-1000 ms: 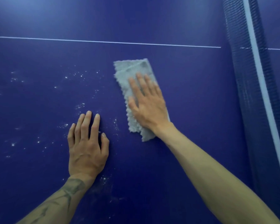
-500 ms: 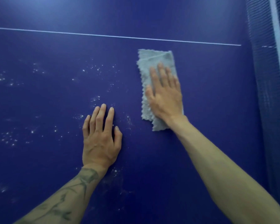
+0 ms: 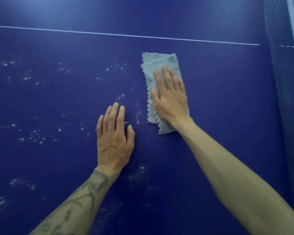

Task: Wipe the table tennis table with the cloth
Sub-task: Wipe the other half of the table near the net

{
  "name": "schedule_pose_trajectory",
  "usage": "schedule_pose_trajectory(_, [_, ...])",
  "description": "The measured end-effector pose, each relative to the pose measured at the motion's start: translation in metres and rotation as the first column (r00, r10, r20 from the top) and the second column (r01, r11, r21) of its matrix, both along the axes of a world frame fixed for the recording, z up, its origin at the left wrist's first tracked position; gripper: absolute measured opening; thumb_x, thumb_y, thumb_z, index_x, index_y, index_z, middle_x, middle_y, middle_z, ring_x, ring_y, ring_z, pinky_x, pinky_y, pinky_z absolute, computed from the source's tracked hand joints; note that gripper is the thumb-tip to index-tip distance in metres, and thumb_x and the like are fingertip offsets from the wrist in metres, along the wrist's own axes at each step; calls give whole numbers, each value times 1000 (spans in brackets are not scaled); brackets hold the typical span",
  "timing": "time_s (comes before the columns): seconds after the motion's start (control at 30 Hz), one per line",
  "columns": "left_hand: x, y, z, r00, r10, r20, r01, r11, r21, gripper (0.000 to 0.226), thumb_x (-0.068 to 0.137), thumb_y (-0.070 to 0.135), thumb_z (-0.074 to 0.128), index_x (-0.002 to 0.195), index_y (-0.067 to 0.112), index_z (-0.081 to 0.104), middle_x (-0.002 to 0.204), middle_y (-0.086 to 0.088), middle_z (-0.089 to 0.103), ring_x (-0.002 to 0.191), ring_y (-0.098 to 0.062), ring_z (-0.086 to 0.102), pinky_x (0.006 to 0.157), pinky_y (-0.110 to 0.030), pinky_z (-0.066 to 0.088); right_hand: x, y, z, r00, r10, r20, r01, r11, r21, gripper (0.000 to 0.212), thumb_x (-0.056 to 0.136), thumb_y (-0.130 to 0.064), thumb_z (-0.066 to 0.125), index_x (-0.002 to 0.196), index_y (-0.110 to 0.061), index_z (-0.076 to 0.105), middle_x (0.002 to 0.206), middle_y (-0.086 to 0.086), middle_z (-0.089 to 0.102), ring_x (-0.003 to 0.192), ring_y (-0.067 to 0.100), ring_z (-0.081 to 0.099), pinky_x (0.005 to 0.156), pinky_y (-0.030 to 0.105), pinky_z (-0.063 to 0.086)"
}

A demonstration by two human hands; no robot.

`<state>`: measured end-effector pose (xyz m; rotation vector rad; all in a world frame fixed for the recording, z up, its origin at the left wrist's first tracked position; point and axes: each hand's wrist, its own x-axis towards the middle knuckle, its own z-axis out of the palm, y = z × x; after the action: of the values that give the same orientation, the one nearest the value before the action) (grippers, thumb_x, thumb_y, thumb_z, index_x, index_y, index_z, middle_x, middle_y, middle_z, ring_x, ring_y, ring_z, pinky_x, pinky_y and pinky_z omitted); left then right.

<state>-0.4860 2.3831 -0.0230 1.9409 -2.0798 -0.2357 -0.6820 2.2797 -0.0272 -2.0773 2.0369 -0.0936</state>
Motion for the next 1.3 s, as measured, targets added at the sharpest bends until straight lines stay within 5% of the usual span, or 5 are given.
schedule_pose_trajectory(0.23, [63, -3, -11, 994, 47, 103, -56, 995, 84, 60, 106, 33, 36, 160, 5, 33, 170, -13, 27, 159, -30, 22, 131, -51, 14, 33, -58, 3, 971, -239, 5, 239, 971, 16, 65, 112, -46, 20, 171, -23, 6, 179, 7, -2, 165, 25, -3, 134, 45, -2])
schedule_pose_trajectory(0.47, [62, -6, -11, 993, 50, 109, -58, 996, 72, 62, 104, 32, 40, 160, 6, 34, 169, -12, 28, 158, -29, 23, 130, -52, 16, 78, -24, 4, 983, 181, -12, -181, 983, 9, 65, 110, -51, 21, 171, -28, 13, 179, 2, 5, 165, 21, 3, 133, 41, 0])
schedule_pose_trajectory(0.7, [63, -5, -12, 992, 46, 115, -54, 996, 74, 62, 105, 34, 38, 160, 6, 33, 169, -13, 28, 159, -29, 23, 130, -52, 16, 55, -70, 5, 975, -223, -23, 224, 974, 33, 65, 112, -47, 21, 171, -26, 4, 179, 4, -4, 165, 24, -4, 133, 47, 0])
schedule_pose_trajectory(0.93, [62, -6, -14, 992, 40, 119, -46, 998, 53, 62, 104, 32, 40, 160, 5, 34, 169, -14, 29, 158, -30, 24, 130, -53, 17, 106, -14, 2, 965, 256, -51, -258, 966, -22, 63, 111, -47, 23, 170, -27, 15, 179, 6, 8, 165, 24, 5, 133, 43, 3])
schedule_pose_trajectory(1.3, [62, -5, -14, 994, 46, 102, -51, 998, 48, 62, 103, 31, 40, 160, 6, 34, 168, -13, 29, 158, -30, 24, 130, -52, 16, 95, -14, 3, 999, -35, -33, 35, 999, 14, 65, 112, -46, 24, 171, -25, 7, 179, 6, -1, 165, 26, -2, 133, 45, 0])
